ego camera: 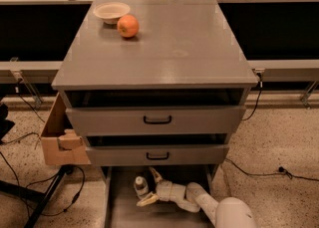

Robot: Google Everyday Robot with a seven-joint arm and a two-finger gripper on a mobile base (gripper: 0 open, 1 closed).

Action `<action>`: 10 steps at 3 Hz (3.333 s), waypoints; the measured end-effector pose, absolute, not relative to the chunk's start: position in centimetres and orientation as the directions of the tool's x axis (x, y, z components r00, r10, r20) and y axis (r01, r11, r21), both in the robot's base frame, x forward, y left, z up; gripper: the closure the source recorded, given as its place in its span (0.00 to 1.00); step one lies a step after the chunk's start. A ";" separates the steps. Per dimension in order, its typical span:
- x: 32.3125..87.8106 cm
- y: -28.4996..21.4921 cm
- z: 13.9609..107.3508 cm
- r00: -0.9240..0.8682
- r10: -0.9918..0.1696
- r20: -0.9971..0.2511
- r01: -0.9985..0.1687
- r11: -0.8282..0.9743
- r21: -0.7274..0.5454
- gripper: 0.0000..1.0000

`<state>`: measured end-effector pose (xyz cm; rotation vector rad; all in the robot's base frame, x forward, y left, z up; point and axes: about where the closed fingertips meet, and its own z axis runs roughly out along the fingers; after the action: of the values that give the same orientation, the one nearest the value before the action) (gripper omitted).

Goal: Place blue plastic bottle into bottom drawer

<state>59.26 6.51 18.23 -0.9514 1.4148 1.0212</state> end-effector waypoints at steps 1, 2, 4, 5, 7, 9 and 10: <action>59.3 6.5 18.2 -0.083 -0.009 -0.997 -0.949 0.307 0.076 0.00; 59.0 6.6 18.2 -0.096 -0.025 -0.995 -0.952 0.294 0.085 0.00; 56.0 -3.7 19.2 -0.255 -0.292 -0.922 -0.922 0.361 0.141 0.00; 53.2 -7.7 20.5 -0.362 -0.386 -0.848 -0.891 0.412 0.192 0.00; 48.1 -13.3 25.2 -0.502 -0.513 -0.696 -0.823 0.531 0.201 0.00; 43.3 -15.1 30.3 -0.509 -0.598 -0.619 -0.823 0.548 0.147 0.00; 43.7 -16.1 32.1 -0.484 -0.688 -0.541 -0.842 0.535 0.073 0.00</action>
Offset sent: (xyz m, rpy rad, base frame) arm -0.0051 -0.0034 -0.0001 -0.0390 0.0315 0.0281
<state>43.71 -16.11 32.08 -1.2443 2.3242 0.4590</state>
